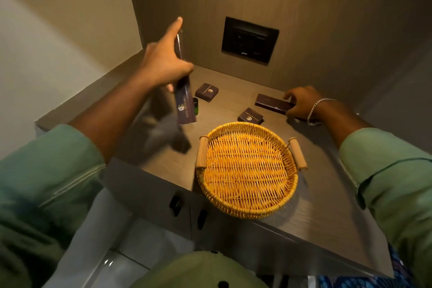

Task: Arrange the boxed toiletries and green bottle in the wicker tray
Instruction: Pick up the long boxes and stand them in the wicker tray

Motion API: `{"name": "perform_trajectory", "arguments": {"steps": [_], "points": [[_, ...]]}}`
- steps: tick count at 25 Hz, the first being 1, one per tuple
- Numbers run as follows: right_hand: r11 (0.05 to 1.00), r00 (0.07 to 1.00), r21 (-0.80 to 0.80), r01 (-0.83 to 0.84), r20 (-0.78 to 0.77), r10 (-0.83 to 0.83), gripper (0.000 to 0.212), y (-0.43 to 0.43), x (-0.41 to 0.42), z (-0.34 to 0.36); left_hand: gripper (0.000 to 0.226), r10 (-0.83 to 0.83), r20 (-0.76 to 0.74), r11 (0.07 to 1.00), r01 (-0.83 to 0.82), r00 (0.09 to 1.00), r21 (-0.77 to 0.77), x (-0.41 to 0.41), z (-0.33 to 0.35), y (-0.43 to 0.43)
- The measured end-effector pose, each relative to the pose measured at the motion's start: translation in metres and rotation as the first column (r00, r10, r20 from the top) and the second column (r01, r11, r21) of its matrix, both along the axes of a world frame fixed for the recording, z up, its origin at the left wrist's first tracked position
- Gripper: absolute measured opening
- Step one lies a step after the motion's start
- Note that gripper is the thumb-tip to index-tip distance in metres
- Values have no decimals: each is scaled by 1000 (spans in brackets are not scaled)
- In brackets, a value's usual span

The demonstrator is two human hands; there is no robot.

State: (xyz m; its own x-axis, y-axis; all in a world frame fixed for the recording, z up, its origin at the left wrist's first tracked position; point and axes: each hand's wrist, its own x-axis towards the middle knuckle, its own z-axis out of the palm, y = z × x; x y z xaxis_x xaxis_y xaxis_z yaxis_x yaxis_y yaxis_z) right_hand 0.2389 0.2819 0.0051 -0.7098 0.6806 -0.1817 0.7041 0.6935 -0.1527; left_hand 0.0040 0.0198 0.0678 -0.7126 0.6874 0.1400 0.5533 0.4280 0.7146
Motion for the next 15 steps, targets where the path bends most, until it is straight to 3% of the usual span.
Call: {"name": "perform_trajectory", "arguments": {"steps": [3, 7, 12, 15], "points": [[1000, 982, 24, -1, -187, 5, 58, -11, 0, 31, 88, -149, -70, 976, 158, 986, 147, 35, 34, -2], [998, 913, 56, -16, -407, 38, 56, -55, 1, 77, 82, -269, -123, 962, 273, 955, 12, 75, 24, 1], [984, 971, -177, -24, -238, -19, 56, -128, 13, 74, 82, -284, -40, 928, 264, 958, -264, 84, -28, 9], [997, 993, -69, 22, -117, -30, 52, -150, 13, 50, 82, -298, -60, 906, 262, 953, -333, 81, -47, 10]]}}
